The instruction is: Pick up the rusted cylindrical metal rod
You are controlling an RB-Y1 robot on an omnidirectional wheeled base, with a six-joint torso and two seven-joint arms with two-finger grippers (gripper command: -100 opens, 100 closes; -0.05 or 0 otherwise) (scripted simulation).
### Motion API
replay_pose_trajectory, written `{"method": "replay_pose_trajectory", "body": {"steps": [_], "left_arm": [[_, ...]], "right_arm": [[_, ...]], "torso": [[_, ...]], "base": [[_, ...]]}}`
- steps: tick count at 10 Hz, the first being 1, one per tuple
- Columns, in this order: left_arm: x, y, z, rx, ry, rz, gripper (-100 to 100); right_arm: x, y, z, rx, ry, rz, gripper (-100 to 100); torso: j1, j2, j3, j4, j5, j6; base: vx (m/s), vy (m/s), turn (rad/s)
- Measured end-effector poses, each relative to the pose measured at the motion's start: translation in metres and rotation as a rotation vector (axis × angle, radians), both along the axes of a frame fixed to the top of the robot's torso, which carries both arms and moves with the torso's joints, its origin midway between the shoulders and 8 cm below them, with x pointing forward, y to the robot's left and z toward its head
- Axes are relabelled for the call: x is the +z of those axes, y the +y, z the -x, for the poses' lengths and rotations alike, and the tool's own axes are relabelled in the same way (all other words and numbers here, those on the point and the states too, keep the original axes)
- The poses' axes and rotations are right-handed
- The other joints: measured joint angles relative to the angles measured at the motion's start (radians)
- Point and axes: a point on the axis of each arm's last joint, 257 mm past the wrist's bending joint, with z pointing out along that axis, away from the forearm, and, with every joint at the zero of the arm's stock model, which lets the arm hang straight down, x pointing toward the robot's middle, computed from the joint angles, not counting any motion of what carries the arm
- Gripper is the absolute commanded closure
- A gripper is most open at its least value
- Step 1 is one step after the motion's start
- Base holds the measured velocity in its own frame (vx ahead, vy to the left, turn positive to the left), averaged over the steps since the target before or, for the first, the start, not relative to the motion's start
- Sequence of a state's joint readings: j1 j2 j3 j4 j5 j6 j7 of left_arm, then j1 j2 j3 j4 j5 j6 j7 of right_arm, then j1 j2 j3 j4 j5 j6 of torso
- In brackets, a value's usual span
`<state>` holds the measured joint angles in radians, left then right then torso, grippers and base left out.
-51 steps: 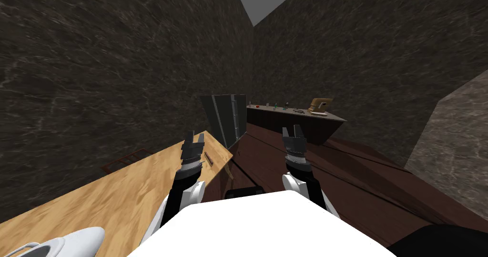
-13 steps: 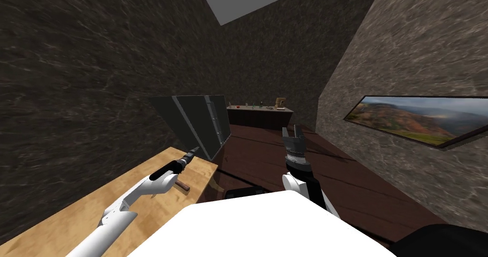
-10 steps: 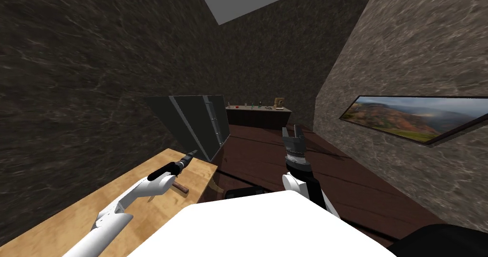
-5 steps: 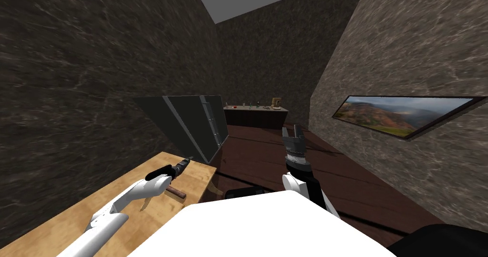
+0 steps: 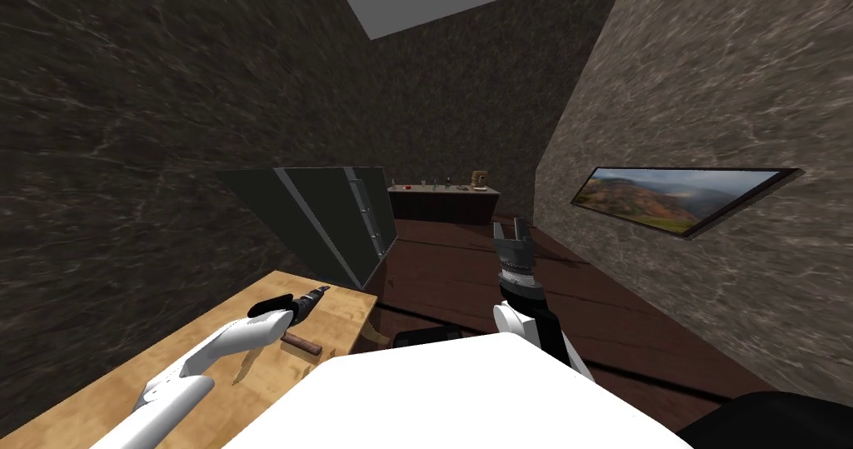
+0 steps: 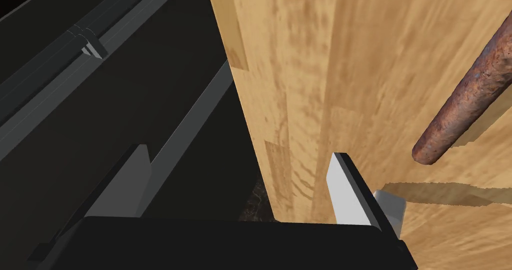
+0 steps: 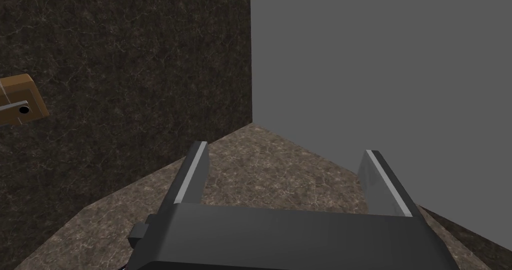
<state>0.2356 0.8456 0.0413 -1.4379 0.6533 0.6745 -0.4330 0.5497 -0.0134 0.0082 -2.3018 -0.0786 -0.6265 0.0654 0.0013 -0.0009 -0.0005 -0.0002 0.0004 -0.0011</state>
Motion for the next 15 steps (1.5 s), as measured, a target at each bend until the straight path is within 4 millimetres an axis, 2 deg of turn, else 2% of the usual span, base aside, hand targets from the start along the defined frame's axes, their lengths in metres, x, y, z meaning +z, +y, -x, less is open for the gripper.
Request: {"method": "replay_pose_trajectory", "body": {"steps": [3,4,6,7,9,10,12,15], "left_arm": [[-0.022,0.013,0.032,0.047,0.109,0.027,-100],[-0.032,0.016,0.054,0.066,0.159,0.04,-100],[-0.045,0.018,0.07,0.094,0.227,0.063,-100],[-0.056,0.02,0.086,0.115,0.275,0.081,-100],[-0.064,0.025,0.109,0.139,0.334,0.104,-100],[-0.067,0.023,0.128,0.152,0.373,0.12,-100],[-0.076,0.02,0.14,0.172,0.417,0.143,-100],[-0.09,0.014,0.173,0.204,0.496,0.185,-100]], "right_arm": [[0.0,0.0,0.0,0.0,0.0,0.0,0],[0.0,0.0,0.0,0.0,0.0,0.0,0],[0.0,0.0,0.0,0.0,0.0,0.0,0],[0.0,0.0,0.0,0.0,0.0,0.0,0],[0.0,0.0,0.0,0.0,0.0,0.0,0],[0.0,0.0,0.0,0.0,0.0,0.0,0],[0.0,0.0,0.0,0.0,0.0,0.0,0],[0.0,0.0,0.0,0.0,0.0,0.0,0]], "torso": [[0.0,0.0,0.0,0.0,0.0,0.0],[0.001,0.0,0.0,0.0,0.0,0.0],[0.0,0.0,0.0,0.0,0.0,0.0],[0.001,0.0,0.0,0.0,0.0,0.0],[0.0,0.0,0.0,0.0,0.0,0.0],[0.0,0.0,0.0,0.0,0.0,0.0],[0.0,0.0,0.0,0.0,0.0,0.0],[0.0,0.0,0.0,0.0,0.0,0.0]], "base": [[0.014,0.026,-0.083],[0.016,0.032,-0.031],[0.013,0.032,-0.09],[0.013,0.025,-0.025],[0.013,0.02,-0.053],[0.013,0.02,-0.026],[0.011,0.023,-0.061],[0.011,0.017,-0.024]]}}
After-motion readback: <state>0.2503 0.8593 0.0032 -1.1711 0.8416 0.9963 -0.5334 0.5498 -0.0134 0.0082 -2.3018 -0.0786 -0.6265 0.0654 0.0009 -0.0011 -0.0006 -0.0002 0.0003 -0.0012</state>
